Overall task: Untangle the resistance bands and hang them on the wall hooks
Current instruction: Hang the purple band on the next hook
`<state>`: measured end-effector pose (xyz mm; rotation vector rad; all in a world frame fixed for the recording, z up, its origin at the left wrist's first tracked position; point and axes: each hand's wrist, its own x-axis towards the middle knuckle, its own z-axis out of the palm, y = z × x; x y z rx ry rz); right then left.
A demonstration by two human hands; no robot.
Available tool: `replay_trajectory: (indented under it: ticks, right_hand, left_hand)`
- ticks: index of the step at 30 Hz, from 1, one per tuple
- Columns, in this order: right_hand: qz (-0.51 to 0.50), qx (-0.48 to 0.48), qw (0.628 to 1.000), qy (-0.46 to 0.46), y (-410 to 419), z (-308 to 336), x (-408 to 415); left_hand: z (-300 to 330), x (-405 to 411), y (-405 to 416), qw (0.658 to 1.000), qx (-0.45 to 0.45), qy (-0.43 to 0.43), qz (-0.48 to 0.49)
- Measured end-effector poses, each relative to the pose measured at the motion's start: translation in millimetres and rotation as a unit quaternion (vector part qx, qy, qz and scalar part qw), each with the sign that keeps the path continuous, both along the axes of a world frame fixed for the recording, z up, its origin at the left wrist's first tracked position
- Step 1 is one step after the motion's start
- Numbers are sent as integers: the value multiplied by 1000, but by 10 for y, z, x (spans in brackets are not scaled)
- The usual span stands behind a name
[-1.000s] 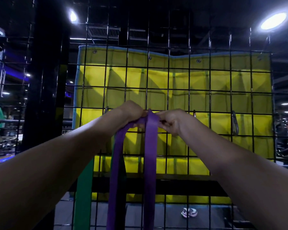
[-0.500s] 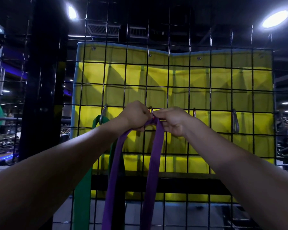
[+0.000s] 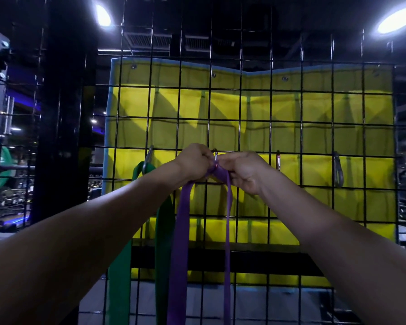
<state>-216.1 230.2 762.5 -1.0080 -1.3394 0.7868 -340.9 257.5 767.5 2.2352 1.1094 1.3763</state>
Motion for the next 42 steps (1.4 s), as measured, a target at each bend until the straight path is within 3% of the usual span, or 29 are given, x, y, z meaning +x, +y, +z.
replay_trajectory:
  ticks: [11, 21, 27, 33, 42]
  right_hand:
    - [-29, 43, 998, -42, -28, -16, 18]
    - [-69, 16, 994, -86, -32, 31, -30]
    - [-68, 16, 993, -92, -21, 22, 0]
    - [-98, 51, 979, -170, -18, 84, 24]
    - [0, -26, 998, -60, -58, 133, 18]
  left_hand:
    - [42, 63, -12, 999, -3, 10, 38]
    - [23, -12, -51, 999, 0, 30, 22]
    - [132, -4, -121, 997, -66, 30, 4]
    - [254, 47, -145, 987, -59, 133, 69]
    - [116, 11, -129, 997, -71, 40, 19]
